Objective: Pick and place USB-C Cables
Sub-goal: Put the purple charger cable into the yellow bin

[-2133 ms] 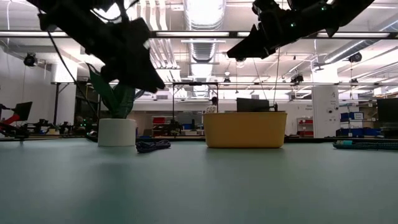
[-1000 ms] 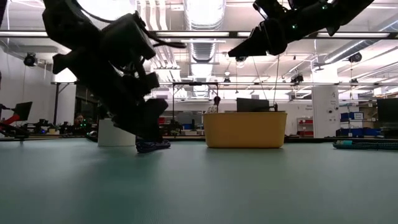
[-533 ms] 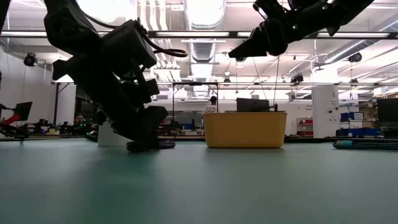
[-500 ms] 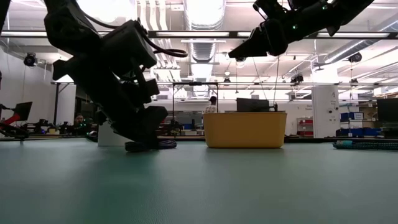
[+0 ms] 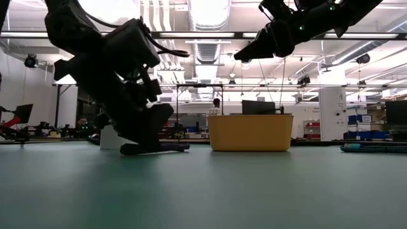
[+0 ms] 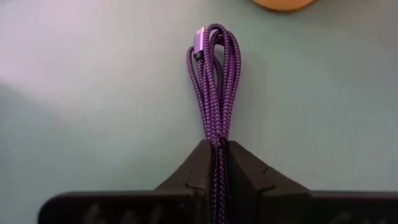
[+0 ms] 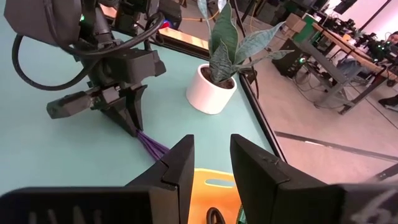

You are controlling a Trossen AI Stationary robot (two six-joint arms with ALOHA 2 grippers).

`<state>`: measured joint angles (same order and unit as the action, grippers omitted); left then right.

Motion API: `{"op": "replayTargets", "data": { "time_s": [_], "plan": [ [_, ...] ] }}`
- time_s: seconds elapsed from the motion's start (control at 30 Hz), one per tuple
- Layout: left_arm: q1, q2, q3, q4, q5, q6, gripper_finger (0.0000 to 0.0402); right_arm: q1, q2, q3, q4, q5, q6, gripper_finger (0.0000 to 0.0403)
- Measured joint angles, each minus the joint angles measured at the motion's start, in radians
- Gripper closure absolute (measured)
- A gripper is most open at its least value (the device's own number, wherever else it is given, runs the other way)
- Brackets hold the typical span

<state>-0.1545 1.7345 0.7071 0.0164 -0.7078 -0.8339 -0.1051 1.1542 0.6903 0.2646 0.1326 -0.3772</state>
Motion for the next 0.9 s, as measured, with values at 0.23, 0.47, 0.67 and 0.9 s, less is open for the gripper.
{"op": "replayTargets", "data": {
  "time_s": [0.23,0.47,0.67,0.9],
  "plan": [
    [-0.004,-0.063,0.0,-0.006,0.0,0.022,0.0385,0.0,0.0,-0.001,-0.002,0.0,0.003,0.0307],
    [-0.005,-0.172,-0.001,-0.006,-0.014,0.117,0.0385,0.0,0.0,-0.001,-0.004,-0.001,0.018,0.0307],
    [-0.007,-0.288,-0.001,-0.001,-0.042,0.215,0.0384,0.0,0.0,-0.001,-0.005,-0.003,0.018,0.0307],
    [-0.03,-0.409,-0.005,0.059,-0.046,0.324,0.0384,0.0,0.0,-0.001,0.014,-0.088,0.045,0.0307]
  ]
}}
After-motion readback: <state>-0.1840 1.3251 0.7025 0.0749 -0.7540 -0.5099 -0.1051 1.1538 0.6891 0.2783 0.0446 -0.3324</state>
